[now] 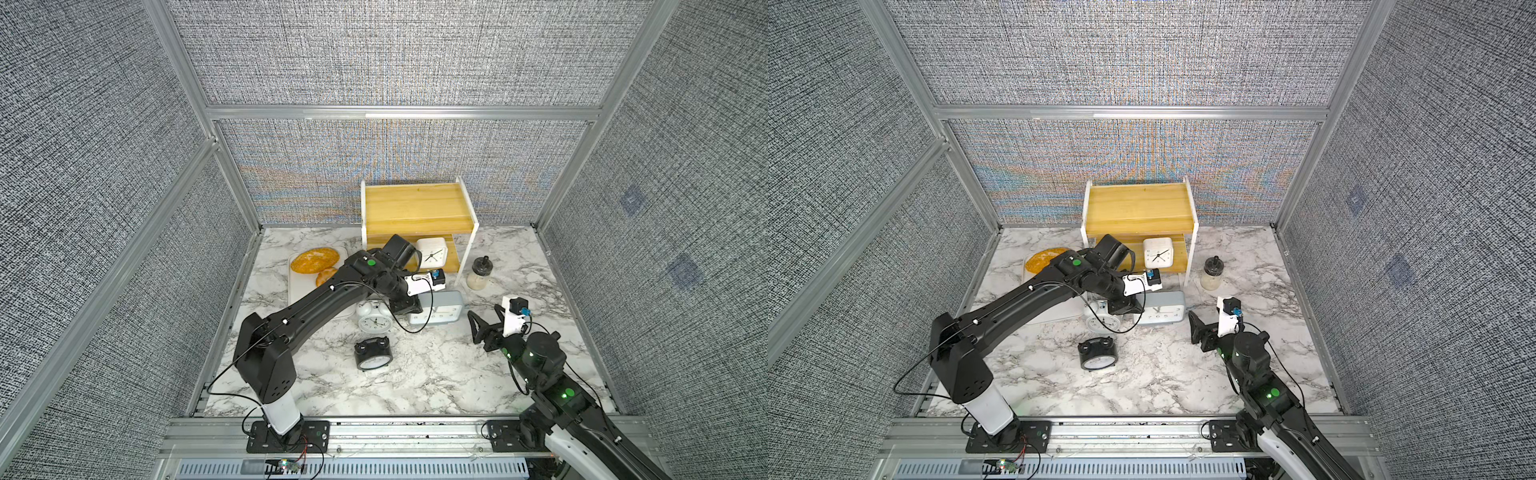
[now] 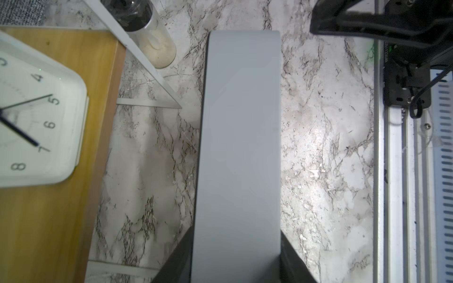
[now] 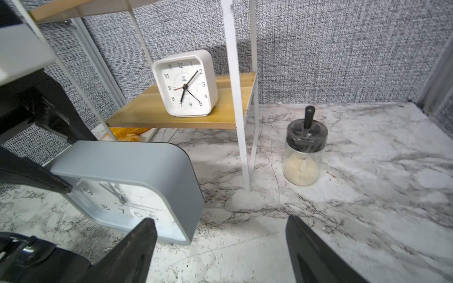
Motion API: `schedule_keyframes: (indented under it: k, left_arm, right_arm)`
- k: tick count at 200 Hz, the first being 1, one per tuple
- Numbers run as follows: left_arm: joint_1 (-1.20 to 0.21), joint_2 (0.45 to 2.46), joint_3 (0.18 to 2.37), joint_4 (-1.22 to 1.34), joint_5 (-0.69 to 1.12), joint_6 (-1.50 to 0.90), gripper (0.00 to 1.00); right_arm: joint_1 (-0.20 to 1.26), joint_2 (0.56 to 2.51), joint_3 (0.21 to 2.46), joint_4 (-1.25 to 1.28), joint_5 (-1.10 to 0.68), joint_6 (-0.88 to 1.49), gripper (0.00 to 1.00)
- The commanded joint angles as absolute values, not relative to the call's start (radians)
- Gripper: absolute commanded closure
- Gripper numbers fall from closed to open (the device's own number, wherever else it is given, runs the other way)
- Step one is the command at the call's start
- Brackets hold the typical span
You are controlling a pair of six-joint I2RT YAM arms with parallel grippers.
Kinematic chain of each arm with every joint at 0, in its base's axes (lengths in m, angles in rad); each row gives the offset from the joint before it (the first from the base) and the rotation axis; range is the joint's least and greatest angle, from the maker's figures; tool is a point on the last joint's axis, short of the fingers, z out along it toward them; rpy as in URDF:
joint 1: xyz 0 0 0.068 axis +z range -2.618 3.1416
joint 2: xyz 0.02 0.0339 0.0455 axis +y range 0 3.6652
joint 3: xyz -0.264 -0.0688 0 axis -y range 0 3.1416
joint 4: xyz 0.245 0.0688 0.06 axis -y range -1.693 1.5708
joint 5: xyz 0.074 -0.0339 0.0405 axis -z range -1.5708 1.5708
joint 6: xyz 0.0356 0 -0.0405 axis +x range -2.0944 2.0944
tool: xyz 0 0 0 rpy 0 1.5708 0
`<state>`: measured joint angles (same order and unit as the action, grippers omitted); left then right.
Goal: Place the alarm clocks on the shelf by style
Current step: Pick up the alarm from the center of the board.
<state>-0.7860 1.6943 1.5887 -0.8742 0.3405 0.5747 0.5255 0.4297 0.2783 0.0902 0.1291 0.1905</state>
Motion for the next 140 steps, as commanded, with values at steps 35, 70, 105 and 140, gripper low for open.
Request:
schedule_keyframes:
  k: [35,70,105,140]
  left_arm:
    - [-0.724,1.534,1.546,-1.037,0.283,0.552,0.74]
    - [-0.679,1.437,1.531,-1.097,0.291,0.578,0.74]
    - [-0.661,1.398,1.545,-1.149,0.328,0.623,0.73]
    - [-0.661,1.378,1.535,-1.169,0.361,0.694,0.73]
  right_arm:
    - [0.526,0.549,0.33,0.265,-0.152,-0.018,0.13]
    - [0.526,0.685,0.453,0.184,-0.362,-0.158,0.13]
    - [0.527,0.801,0.561,0.095,-0.557,-0.268,0.13]
    - [0.526,0.859,0.621,0.049,-0.688,-0.331,0.13]
